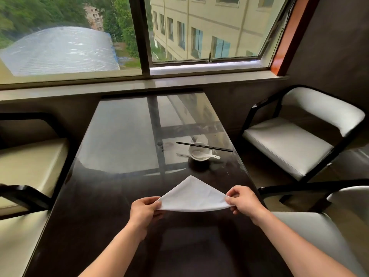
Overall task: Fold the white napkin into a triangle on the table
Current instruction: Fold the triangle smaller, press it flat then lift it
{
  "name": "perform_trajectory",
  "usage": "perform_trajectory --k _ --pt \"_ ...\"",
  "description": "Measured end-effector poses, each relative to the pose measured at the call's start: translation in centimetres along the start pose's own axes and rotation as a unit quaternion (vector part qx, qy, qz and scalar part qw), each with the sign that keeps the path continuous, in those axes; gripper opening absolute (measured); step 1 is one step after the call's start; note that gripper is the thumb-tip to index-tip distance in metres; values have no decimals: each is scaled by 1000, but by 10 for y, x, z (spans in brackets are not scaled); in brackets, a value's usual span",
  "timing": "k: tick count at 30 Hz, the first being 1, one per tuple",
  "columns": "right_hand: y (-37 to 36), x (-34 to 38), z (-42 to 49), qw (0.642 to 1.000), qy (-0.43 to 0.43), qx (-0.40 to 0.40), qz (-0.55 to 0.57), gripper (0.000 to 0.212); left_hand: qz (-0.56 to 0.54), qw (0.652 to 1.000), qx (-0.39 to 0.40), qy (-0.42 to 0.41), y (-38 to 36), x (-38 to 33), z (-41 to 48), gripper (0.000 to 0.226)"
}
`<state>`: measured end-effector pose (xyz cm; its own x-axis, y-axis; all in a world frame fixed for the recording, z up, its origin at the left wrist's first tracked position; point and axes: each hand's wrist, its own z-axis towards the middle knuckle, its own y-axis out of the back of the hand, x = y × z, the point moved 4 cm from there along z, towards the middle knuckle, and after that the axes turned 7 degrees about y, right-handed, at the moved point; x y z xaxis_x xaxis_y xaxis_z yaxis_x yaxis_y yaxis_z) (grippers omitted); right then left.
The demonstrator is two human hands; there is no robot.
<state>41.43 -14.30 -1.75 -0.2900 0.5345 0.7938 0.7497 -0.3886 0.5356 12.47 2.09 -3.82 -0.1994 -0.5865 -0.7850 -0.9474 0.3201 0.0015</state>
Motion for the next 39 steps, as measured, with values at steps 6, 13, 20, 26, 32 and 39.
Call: perform_trajectory --k 6,13,20,26,32,39 --pt "16 -8 33 999 -4 -25 -44 9 9 1000 -11 -2 -29 -7 23 9" --pt "25 -13 65 994 -22 -58 -86 11 69 997 -36 -3 -54 -12 58 8" --pt "20 -26 84 990 -60 -87 -97 12 209 975 -65 -34 -72 -20 84 5" --pt "17 -36 97 986 -75 -103 -106 12 321 941 -91 -55 -82 -24 94 10" --pt "15 -42 108 985 -83 -98 -113 9 388 910 -119 -83 -87 -21 96 12" --pt "14 -48 116 980 -56 -110 -155 13 427 884 -124 -143 -89 -18 93 15"
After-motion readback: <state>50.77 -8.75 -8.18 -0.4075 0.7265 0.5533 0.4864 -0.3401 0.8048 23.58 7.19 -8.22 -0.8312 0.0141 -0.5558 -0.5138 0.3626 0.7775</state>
